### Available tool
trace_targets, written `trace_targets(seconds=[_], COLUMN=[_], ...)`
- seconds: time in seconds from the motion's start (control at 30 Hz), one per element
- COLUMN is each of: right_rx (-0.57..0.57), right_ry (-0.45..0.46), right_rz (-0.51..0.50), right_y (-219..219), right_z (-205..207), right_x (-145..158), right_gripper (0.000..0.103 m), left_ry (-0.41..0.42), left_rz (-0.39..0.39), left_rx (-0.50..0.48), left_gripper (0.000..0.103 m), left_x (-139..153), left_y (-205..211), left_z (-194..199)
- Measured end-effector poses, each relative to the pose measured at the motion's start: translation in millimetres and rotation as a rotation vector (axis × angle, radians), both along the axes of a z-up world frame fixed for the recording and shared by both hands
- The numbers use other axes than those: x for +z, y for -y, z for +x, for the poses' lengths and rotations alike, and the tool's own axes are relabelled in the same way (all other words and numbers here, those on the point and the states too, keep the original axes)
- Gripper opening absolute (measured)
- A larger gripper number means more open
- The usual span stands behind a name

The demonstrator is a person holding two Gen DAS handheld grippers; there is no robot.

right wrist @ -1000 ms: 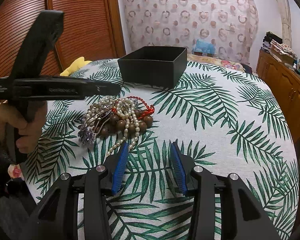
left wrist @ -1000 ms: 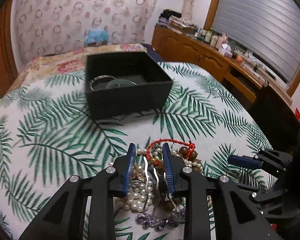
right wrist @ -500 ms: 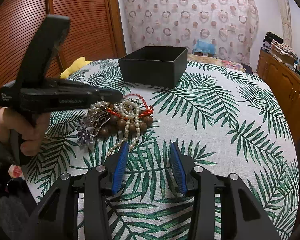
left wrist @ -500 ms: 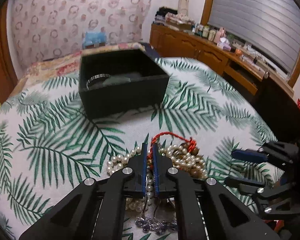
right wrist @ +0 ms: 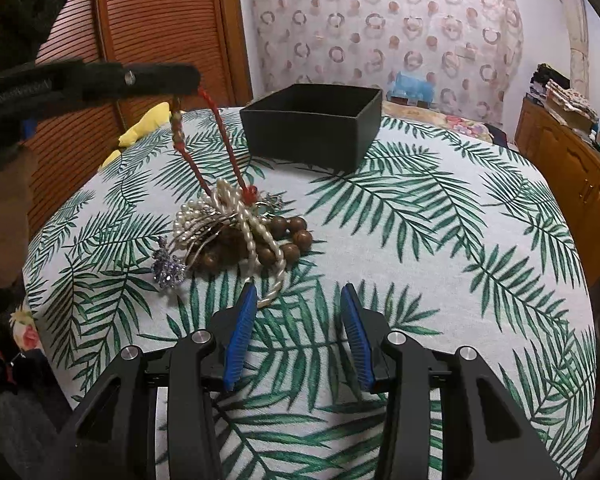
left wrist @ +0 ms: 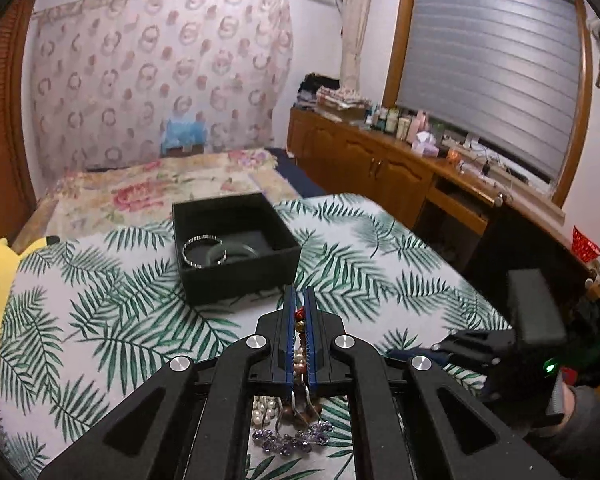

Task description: Organize jewelry

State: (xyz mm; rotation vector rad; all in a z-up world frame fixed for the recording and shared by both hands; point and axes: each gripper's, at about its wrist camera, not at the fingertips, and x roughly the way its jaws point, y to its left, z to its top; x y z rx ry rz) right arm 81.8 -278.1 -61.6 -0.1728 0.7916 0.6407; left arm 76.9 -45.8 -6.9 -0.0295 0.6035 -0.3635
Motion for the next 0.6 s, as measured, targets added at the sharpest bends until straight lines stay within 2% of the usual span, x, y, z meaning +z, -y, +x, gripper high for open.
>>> trace_targets(seconds=[0.1, 0.3, 0.6], right_rx=[0.015, 0.049, 0.127], right_ry=[0.004, 0.019, 0.026], right_rz=[0.003, 0.020, -0.017], right_y=[-7.9, -19.0, -50.6], right_z=[2.5, 8.9, 25.7], right_x=[4.2, 15.1, 18.4], right_gripper=[0.041, 0.040, 0.036], left_ry=[0.013, 0.014, 0.019], left_rz=[-0.002, -0.006, -0.019], left_rx=[-0.003, 0.010, 0.016], left_gripper=[0.004, 0.004, 0.004], left_x=[5.4, 5.0, 6.9], left_y=[-1.6, -9.4, -17.4], left_z=[-2.4, -3.6, -3.2])
